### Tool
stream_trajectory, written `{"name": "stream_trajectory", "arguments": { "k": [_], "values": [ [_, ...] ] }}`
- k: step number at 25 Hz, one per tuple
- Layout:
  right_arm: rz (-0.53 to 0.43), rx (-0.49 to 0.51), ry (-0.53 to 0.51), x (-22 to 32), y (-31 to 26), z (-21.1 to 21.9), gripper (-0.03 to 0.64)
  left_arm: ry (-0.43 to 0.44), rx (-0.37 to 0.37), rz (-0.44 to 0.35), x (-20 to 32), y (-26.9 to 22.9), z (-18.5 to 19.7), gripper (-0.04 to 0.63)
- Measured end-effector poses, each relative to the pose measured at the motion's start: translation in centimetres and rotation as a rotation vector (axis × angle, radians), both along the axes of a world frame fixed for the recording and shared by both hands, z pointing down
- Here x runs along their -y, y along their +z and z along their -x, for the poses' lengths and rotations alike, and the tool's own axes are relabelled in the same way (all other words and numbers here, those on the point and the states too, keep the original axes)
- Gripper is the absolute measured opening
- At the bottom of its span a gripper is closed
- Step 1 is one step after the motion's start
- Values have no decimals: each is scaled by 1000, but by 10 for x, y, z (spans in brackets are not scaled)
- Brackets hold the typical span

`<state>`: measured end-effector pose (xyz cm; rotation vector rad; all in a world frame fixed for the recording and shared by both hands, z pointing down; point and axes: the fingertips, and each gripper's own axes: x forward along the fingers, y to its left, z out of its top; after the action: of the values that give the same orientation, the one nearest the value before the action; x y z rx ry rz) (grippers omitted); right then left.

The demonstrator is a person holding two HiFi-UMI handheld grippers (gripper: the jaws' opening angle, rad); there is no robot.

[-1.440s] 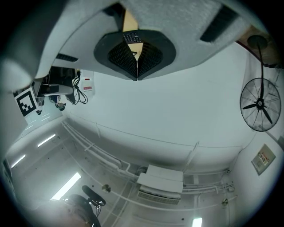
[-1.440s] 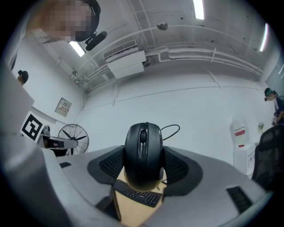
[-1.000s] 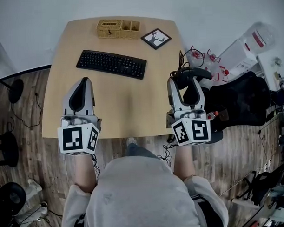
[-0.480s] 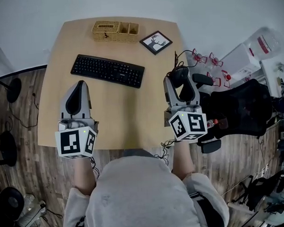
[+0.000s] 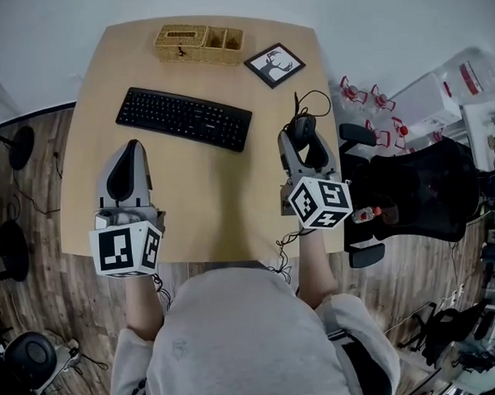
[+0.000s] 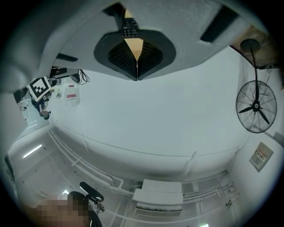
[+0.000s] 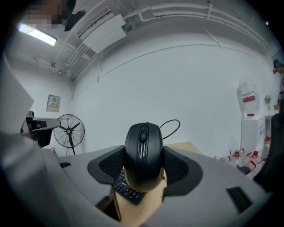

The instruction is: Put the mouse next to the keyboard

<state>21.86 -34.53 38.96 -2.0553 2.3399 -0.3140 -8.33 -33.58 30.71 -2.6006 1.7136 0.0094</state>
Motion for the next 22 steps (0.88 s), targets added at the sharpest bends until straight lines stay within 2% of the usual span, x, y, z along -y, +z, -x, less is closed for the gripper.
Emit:
{"name": "stream_trajectory", "arguments": {
  "k": [11,22],
  "values": [
    [231,83,-5,43,89,-6,259,-75,14,55,17,19,20,11],
    [439,68,17,71,162,-18,259,-109,37,104,29,37,27,11]
  ]
}}
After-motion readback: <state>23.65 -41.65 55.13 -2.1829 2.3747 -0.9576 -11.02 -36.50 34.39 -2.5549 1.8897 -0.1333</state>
